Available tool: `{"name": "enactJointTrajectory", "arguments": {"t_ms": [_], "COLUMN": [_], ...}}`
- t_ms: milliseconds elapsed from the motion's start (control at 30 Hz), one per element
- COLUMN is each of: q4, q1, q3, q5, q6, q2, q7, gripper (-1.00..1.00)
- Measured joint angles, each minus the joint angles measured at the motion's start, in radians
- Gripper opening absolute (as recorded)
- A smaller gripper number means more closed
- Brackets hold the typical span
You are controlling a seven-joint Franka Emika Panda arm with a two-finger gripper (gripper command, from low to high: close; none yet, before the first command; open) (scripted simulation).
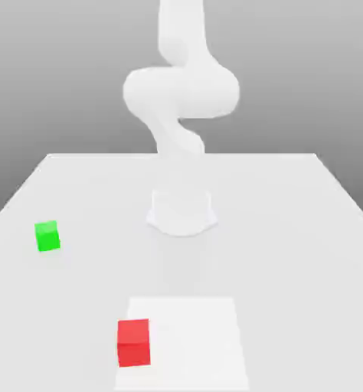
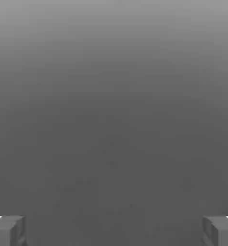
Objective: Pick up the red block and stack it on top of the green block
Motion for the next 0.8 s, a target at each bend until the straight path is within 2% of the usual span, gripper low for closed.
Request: {"name": "enactJointTrajectory", "arguments": {"t_ms": [467,800], "q4": [-0.165,-0.261], "q1": [0.024,-0.017], "q3": [-0.111,-0.127], "q5": [0.057,0.064], "q6": [0.235,0.419], "q2": [0.515,0.873], "q7": [-0.199,-0.302], "gripper": [0.0,0.0]}}
